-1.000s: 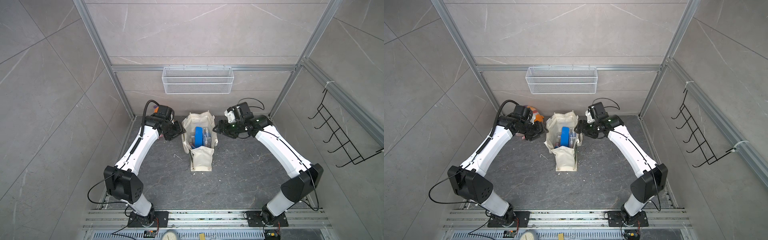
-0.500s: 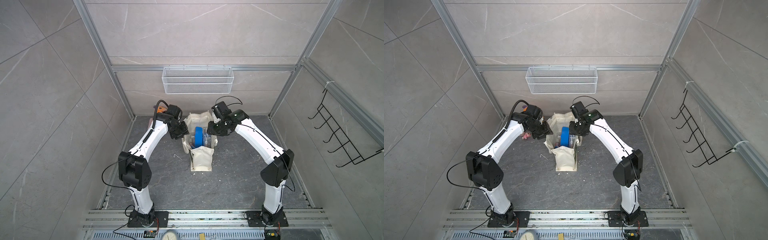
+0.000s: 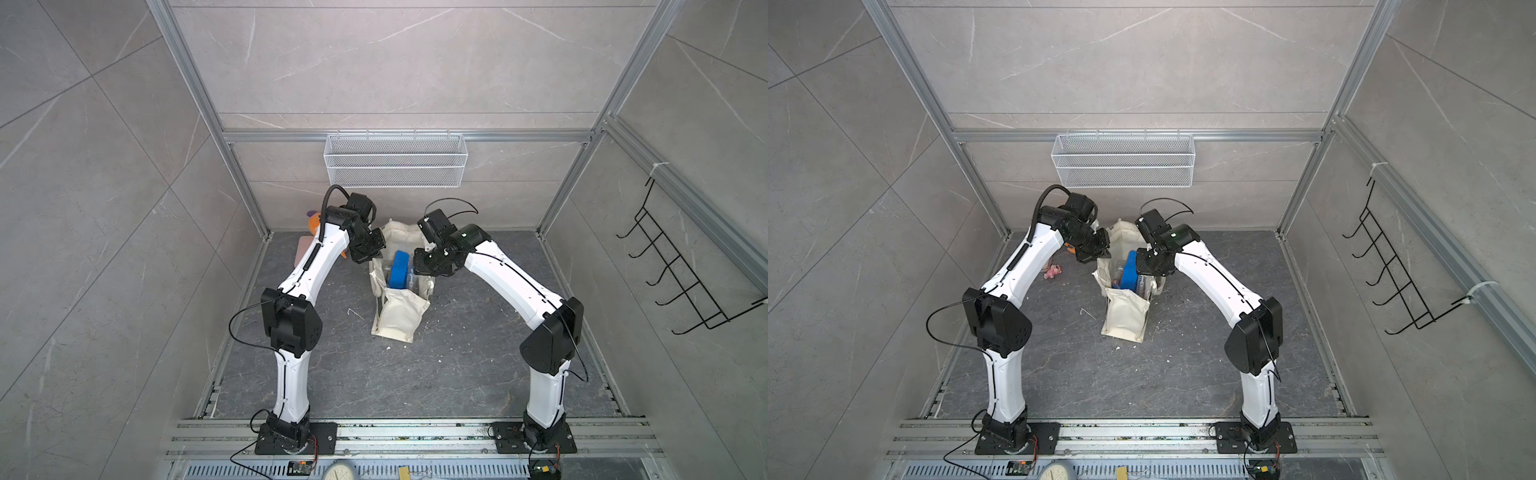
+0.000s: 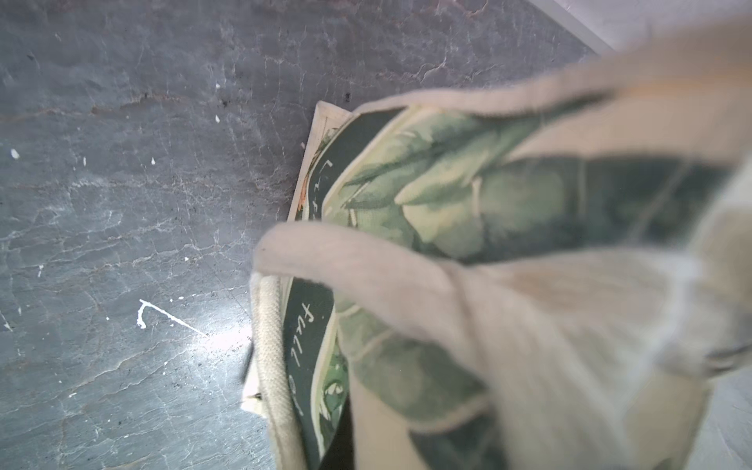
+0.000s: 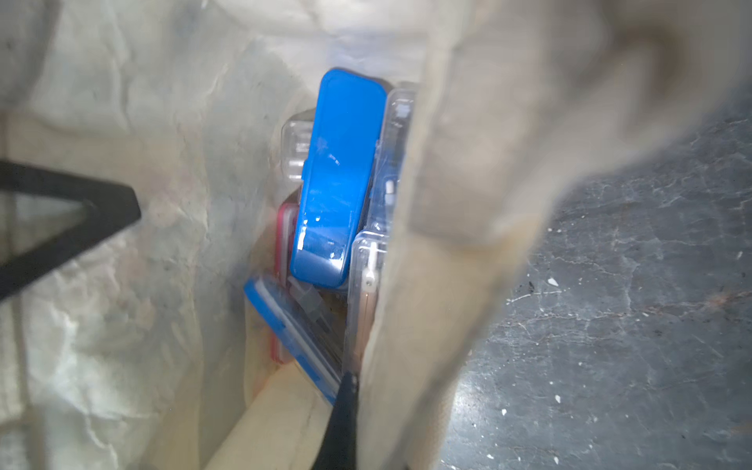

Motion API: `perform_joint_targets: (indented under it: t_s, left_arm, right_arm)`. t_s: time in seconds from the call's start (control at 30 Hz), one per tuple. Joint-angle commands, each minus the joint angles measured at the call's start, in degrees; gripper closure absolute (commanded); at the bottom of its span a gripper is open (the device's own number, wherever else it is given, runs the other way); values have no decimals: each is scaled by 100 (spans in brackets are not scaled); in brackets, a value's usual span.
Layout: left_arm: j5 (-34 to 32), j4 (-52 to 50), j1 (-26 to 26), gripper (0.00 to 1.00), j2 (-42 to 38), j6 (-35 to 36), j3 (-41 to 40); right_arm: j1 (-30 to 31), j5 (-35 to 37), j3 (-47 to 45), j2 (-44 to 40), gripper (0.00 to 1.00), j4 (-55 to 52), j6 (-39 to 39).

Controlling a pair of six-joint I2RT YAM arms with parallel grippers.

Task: Take out the compass set from the canvas bag
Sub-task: Adjust the canvas bag at the center of the board.

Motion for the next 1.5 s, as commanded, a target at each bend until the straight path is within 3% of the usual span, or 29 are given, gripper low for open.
perform_joint_targets:
  t_s: [0.0, 0.07, 0.2, 0.37, 0.53, 0.63, 0.7, 0.83, 1.03, 1.13, 1.2, 1.37, 1.47]
  left_arm:
    - [-23, -475, 14, 100, 39, 469, 1215]
    - [1, -619, 14, 100, 104, 642, 1545]
    - [-111, -468, -25, 100, -239, 976, 1142]
    - [-68, 431, -223, 100, -1244, 1416, -633]
    - [9, 998, -556, 100, -2032, 1666, -2031]
    - [108, 1460, -696, 100, -2556, 1662, -2788]
    - [142, 1675, -740, 100, -2835, 1576, -3153]
    - [96, 1767, -869, 100, -3094, 1443, -3493]
    - [-147, 1788, -1150, 100, -3179, 1257, -3736]
    - [-269, 1788, -1301, 100, -3160, 1174, -3699]
    - [-313, 1814, -1378, 100, -3162, 1120, -3676]
    - [-349, 1867, -1476, 100, -3142, 1041, -3675]
    - [-366, 1850, -1500, 100, -3137, 1004, -3693]
  right_arm:
    - [179, -321, -792, -725, 100, 653, 480]
    - [304, -385, -1547, -1130, 100, 1279, 811]
    - [607, -372, -3052, -1757, 100, 2541, 1428]
    - [1078, -87, -4426, -2114, 100, 3621, 2029]
    - [1502, 403, -4921, -2371, 100, 3805, 2177]
    - [1588, 730, -5179, -2705, 90, 3675, 2345]
    - [1584, 991, -5344, -3032, 71, 3494, 2443]
    - [1586, 1273, -5527, -3623, 46, 3104, 2452]
    - [1588, 1713, -5682, -4539, 32, 2351, 2627]
    - [1588, 1736, -5550, -4778, 33, 1993, 2612]
    - [1599, 1545, -5378, -4727, 40, 1935, 2514]
    - [2061, 1307, -4588, -3840, 62, 1572, 2684]
    - [2432, 1236, -4287, -3306, 67, 1714, 2891]
